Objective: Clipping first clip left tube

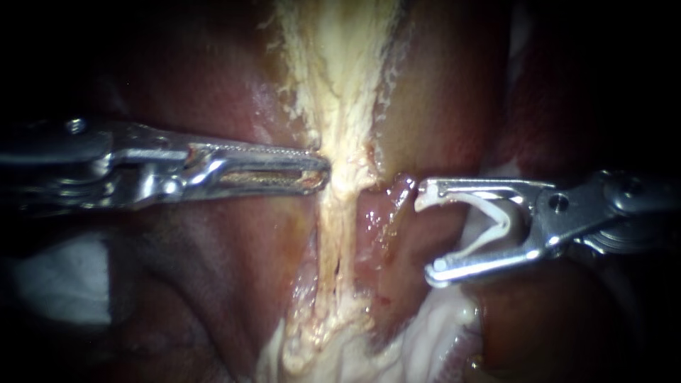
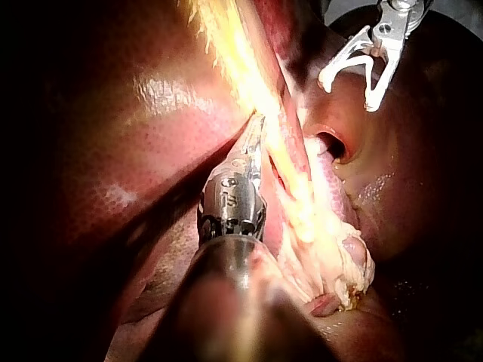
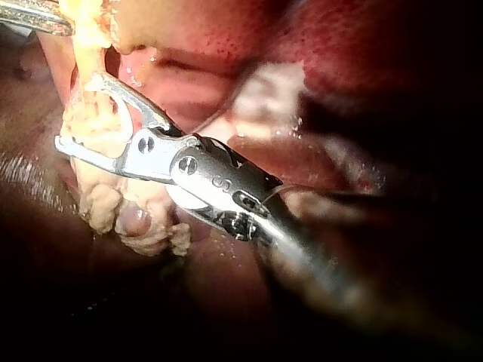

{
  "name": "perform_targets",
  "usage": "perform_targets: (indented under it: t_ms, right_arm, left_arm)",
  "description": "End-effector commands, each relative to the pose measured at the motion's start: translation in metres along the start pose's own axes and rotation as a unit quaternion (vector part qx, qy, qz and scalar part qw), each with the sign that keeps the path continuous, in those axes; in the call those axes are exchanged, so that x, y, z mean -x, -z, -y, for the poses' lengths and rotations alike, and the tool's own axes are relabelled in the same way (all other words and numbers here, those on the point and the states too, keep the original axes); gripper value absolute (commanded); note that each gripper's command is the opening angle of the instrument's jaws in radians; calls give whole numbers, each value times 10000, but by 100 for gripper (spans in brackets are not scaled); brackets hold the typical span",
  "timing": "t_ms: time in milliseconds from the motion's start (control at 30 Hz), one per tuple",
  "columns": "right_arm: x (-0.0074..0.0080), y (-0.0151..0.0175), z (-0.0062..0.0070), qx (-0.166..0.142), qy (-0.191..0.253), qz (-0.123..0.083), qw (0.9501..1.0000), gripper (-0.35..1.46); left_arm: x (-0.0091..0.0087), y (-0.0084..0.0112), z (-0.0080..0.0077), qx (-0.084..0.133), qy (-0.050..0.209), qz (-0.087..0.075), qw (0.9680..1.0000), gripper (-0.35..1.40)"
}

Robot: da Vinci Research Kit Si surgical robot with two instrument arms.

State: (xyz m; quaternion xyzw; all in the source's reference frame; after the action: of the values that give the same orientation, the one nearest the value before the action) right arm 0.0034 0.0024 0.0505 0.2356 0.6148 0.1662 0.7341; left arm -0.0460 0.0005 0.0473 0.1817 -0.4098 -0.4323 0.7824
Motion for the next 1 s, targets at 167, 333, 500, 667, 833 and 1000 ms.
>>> perform_targets:
  t_ms: [167,333,500,667,833,1000]
  right_arm:
    - [5,-2,3,3,21,3,10000,60]
    - [15,-12,7,-15,59,43,10000,60]
    - [29,-27,13,-100,-92,117,9998,60]
    - [45,-53,20,-234,-258,198,9992,60]
    - [65,-85,25,-381,-361,271,9983,60]
    - [84,-113,23,-473,-436,315,9974,60]
  left_arm:
    - [1,10,6,-29,5,-11,10000,-35]
    - [9,32,20,10,30,2,10000,-35]
    - [10,57,25,77,40,6,10000,-35]
    - [11,78,24,127,74,10,9999,-35]
    - [15,87,25,165,85,11,9998,-35]
    - [15,90,27,169,90,11,9998,-35]
